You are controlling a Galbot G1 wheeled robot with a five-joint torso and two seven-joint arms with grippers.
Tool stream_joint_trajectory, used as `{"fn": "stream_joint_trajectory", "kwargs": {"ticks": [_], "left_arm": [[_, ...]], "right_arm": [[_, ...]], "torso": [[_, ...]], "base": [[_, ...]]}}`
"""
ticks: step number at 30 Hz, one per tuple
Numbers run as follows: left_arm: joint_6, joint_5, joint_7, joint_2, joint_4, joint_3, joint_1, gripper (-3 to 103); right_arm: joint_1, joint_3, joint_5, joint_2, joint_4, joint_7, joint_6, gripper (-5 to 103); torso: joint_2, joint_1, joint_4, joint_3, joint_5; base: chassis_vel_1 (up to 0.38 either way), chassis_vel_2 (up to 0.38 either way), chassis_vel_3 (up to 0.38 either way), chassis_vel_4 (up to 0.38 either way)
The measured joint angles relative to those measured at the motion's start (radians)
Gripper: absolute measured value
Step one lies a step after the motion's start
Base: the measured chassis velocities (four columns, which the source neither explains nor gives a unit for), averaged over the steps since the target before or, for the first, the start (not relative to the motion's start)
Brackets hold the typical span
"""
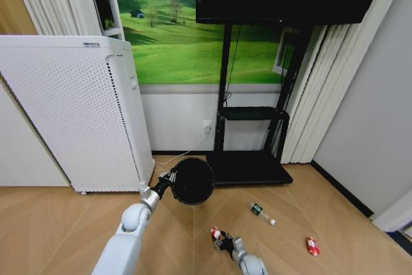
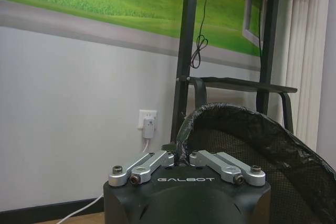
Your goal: Pick up the trash bin and place the garbage on the floor into it.
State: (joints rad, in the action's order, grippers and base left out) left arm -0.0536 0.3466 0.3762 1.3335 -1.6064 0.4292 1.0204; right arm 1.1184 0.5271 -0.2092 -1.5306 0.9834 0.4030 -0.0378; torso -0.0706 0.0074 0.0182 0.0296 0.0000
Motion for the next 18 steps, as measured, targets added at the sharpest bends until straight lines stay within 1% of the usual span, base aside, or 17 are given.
{"fn": "stream_joint_trajectory", "kwargs": {"ticks": [1, 4, 7, 9, 15, 18], "left_arm": [[0.000, 0.000, 0.000, 0.000, 0.000, 0.000, 0.000, 7], [0.004, 0.000, 0.008, -0.007, 0.000, 0.009, 0.006, 7], [0.004, 0.000, 0.010, -0.009, 0.000, 0.012, 0.008, 7], [0.007, 0.000, 0.016, -0.011, 0.000, 0.019, 0.010, 7], [0.007, 0.001, 0.017, -0.009, 0.001, 0.023, 0.010, 7], [0.010, 0.002, 0.017, -0.008, 0.007, 0.026, 0.010, 7]], "right_arm": [[0.000, 0.000, 0.000, 0.000, 0.000, 0.000, 0.000, 48], [0.006, 0.004, -0.002, 0.000, 0.004, -0.003, -0.006, 32], [0.009, 0.005, -0.002, 0.000, 0.005, -0.003, -0.007, 30], [0.017, 0.013, -0.002, -0.002, 0.010, -0.003, -0.012, 24], [0.039, 0.034, 0.008, -0.004, 0.041, -0.007, -0.015, 24], [0.076, 0.064, 0.052, 0.009, 0.108, -0.008, -0.011, 24]], "torso": [[0.000, 0.000, 0.0000, 0.000, 0.0000], [0.000, 0.000, 0.0000, 0.000, 0.0000], [0.000, 0.000, 0.0000, 0.000, 0.0000], [0.000, 0.000, -0.0001, 0.000, 0.0000], [0.000, 0.000, 0.0000, 0.000, 0.0003], [0.000, 0.000, 0.0000, 0.000, 0.0003]], "base": [[0.000, 0.000, 0.000, 0.000], [0.000, 0.000, 0.000, 0.000], [0.000, 0.000, 0.000, 0.000], [0.000, 0.000, 0.000, 0.000], [0.000, 0.000, 0.000, 0.000], [0.000, 0.000, 0.000, 0.000]]}}
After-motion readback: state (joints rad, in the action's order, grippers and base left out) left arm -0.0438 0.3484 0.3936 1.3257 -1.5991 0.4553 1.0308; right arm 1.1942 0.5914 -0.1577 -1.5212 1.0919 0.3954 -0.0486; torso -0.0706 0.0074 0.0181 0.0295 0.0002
